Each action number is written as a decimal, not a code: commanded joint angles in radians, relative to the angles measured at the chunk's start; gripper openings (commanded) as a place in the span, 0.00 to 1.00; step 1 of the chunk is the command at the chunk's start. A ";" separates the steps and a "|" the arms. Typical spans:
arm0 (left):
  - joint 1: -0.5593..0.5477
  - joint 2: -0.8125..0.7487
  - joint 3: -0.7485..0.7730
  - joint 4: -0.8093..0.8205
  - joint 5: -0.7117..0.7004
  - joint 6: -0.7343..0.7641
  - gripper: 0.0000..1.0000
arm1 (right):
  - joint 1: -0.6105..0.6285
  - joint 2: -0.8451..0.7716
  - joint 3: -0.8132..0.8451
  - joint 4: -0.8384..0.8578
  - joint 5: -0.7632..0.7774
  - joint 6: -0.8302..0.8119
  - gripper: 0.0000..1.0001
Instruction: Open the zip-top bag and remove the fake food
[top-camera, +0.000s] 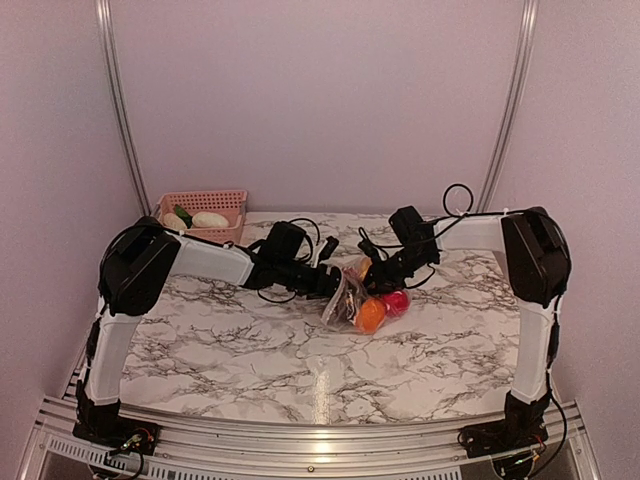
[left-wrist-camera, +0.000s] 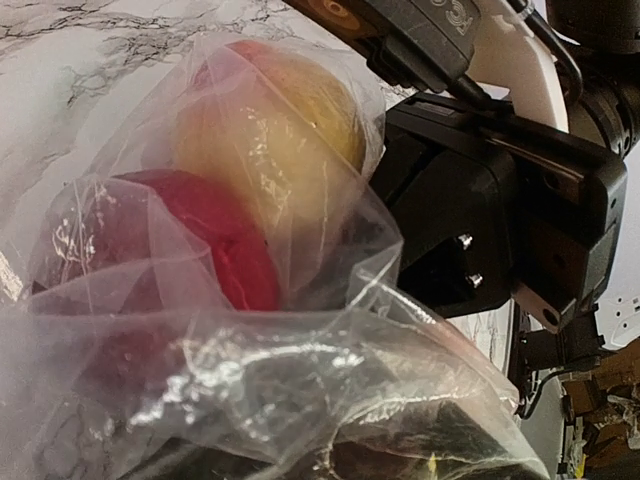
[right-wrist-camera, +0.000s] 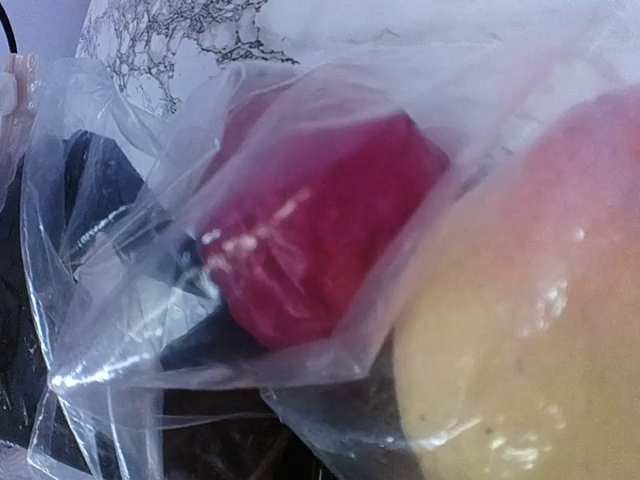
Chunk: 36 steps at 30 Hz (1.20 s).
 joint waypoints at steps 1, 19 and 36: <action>-0.038 0.072 0.059 -0.137 -0.019 0.104 0.73 | 0.048 0.057 -0.016 0.000 -0.100 0.015 0.00; -0.040 -0.061 -0.119 -0.145 0.054 0.222 0.83 | -0.082 -0.029 -0.124 0.054 -0.097 0.032 0.00; -0.051 -0.095 -0.104 -0.252 -0.053 0.289 0.63 | -0.086 -0.046 -0.153 0.067 -0.094 0.032 0.00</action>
